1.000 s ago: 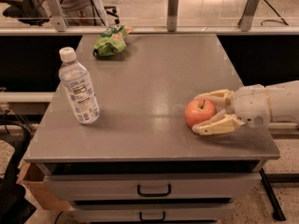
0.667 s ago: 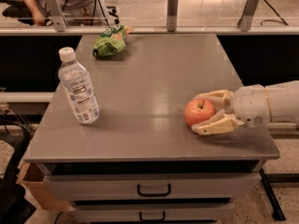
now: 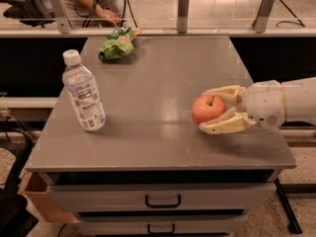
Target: Move apple near green rice chip bag
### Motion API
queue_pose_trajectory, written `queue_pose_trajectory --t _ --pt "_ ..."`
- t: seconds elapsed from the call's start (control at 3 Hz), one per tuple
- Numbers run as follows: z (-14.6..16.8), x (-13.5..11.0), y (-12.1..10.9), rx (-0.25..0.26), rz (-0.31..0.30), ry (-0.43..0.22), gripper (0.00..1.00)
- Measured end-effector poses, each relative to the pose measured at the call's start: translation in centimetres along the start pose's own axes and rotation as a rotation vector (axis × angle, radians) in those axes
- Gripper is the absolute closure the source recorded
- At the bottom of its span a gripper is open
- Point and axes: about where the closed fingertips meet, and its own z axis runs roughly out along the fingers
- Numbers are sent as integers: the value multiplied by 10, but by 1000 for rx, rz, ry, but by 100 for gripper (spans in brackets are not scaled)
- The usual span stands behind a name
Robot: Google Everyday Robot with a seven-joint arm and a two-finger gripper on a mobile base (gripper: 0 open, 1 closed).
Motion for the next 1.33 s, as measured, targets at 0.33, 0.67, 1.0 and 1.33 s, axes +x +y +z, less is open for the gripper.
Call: queue_pose_trajectory --t 0.33,0.67,1.0,1.33 --pt "-6 -55 -38 69 -66 33 100" --pt "-2 -109 -100 141 -86 69 100" --pt "22 -123 -154 142 -26 116 100" --pt "68 -149 -188 103 -11 115 100"
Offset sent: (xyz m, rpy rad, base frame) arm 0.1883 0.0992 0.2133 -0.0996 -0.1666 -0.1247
